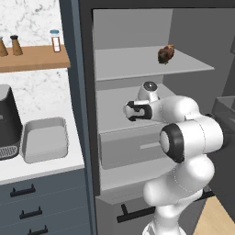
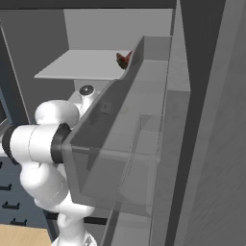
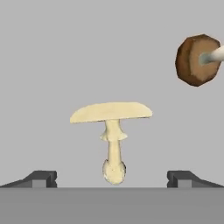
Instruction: Place one mushroom and one steak in each tupperware on the nearby counter, to pack two identical lunches.
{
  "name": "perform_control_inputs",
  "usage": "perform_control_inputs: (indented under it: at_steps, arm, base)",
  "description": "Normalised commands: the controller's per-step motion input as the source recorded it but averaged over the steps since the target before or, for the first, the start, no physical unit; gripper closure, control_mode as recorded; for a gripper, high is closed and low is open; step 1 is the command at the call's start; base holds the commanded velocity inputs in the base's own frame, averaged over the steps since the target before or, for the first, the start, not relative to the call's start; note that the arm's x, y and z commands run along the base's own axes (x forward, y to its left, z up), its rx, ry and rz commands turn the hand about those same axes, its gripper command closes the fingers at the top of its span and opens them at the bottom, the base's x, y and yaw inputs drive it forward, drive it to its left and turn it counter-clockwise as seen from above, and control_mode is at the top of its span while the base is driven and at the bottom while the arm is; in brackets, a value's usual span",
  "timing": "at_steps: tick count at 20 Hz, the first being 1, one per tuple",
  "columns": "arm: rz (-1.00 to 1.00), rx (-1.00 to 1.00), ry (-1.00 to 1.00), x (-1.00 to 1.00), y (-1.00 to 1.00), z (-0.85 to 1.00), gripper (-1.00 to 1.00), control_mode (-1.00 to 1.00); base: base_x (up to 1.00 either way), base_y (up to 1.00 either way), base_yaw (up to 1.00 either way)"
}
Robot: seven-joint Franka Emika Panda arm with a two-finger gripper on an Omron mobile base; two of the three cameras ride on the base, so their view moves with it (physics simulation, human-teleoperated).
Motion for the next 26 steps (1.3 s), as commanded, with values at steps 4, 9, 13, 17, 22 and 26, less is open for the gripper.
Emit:
perform_control_inputs:
  at_steps: [4, 9, 13, 17, 22, 26]
  arm:
    - [0.00, 0.00, 0.00, 0.36, 0.06, -0.15, -1.00, -1.00]
    - [0.00, 0.00, 0.00, 0.32, 0.00, -0.22, -1.00, -1.00]
    - [0.00, 0.00, 0.00, 0.22, 0.00, -0.24, -1.00, -1.00]
    - [0.00, 0.00, 0.01, 0.01, 0.00, -0.22, -1.00, -1.00]
    - [0.00, 0.00, 0.04, 0.00, 0.00, -0.29, 1.00, -1.00]
    - [0.00, 0.00, 0.00, -0.03, 0.00, -0.13, 1.00, -1.00]
  base:
    - [0.00, 0.00, 0.00]
    - [0.00, 0.00, 0.00]
    - [0.00, 0.00, 0.00]
    - [0.00, 0.00, 0.00]
    - [0.00, 0.00, 0.00]
    - [0.00, 0.00, 0.00]
